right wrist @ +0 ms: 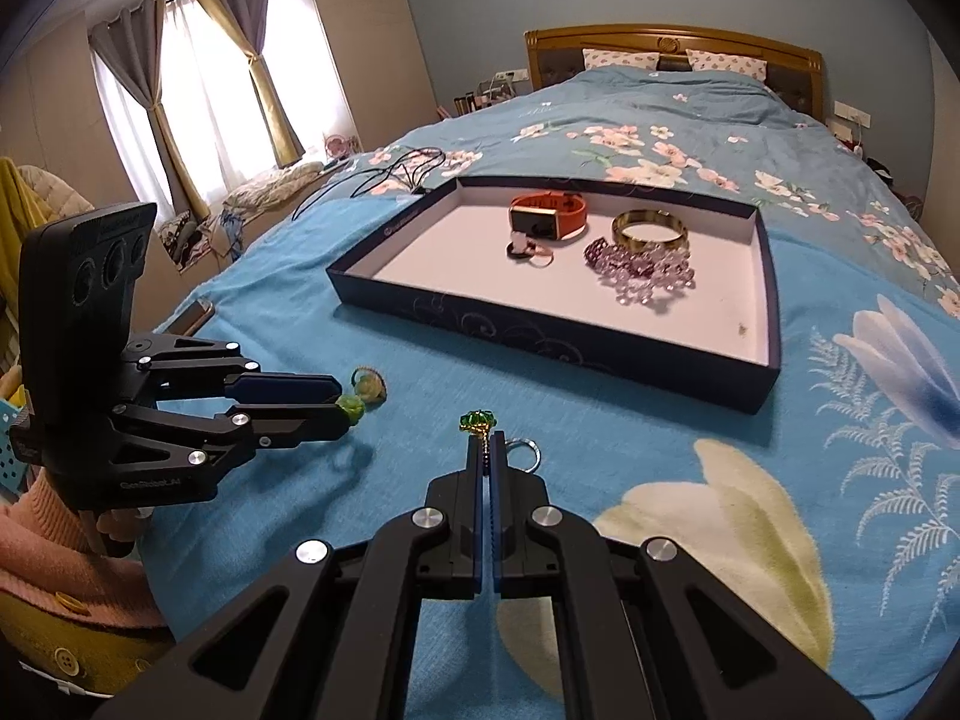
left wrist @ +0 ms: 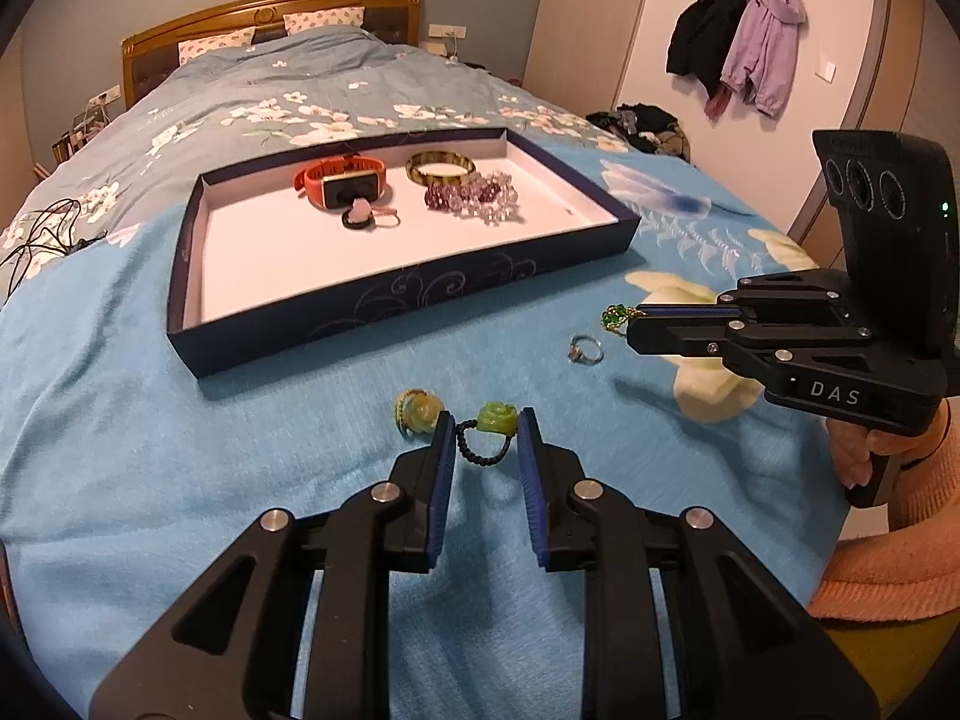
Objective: Organize jewelry
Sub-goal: 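Grasp the green keyring with the right tool while the left tool grasps the green bead ring on black cord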
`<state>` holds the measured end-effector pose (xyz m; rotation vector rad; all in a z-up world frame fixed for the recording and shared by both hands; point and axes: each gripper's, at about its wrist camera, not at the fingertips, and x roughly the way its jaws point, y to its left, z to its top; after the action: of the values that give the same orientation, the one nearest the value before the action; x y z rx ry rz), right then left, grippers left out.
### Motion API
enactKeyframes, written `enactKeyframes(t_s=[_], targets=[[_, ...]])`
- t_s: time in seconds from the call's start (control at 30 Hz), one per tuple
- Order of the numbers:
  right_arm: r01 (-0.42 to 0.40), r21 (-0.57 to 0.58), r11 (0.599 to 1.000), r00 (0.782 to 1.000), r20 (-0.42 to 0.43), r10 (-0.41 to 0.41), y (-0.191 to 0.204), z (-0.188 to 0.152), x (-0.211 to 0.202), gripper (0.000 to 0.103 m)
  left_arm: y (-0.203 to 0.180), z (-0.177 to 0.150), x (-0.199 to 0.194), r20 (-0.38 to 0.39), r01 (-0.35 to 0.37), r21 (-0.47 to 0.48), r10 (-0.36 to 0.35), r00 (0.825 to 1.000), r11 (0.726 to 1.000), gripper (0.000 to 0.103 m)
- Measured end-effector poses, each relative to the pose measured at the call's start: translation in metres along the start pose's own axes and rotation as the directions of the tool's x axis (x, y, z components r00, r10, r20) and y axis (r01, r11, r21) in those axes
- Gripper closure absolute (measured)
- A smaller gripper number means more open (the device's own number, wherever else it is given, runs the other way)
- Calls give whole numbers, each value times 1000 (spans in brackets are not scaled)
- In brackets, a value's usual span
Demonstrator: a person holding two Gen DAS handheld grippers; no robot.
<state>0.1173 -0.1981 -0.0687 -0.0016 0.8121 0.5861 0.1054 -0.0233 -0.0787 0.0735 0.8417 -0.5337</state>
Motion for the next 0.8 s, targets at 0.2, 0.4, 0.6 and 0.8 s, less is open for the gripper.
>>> enactKeyframes(t_s=[0.2, 0.4, 0.6, 0.8], targets=[[5, 7, 1000, 1000, 31, -5, -4, 6, -6, 102, 0, 4, -6, 28, -18, -11, 18, 999, 1000, 82], [7, 13, 1000, 999, 54, -8, -6, 11, -9, 102, 0, 11, -11, 52, -29, -19, 30, 998, 999, 82], [9, 18, 1000, 998, 70, -10, -8, 14, -10, 102, 0, 16, -13, 68, -31, -25, 33, 997, 999, 82], [9, 20, 1000, 997, 80, -11, -10, 18, -10, 102, -1, 19, -14, 79, -35, -30, 38, 996, 999, 82]])
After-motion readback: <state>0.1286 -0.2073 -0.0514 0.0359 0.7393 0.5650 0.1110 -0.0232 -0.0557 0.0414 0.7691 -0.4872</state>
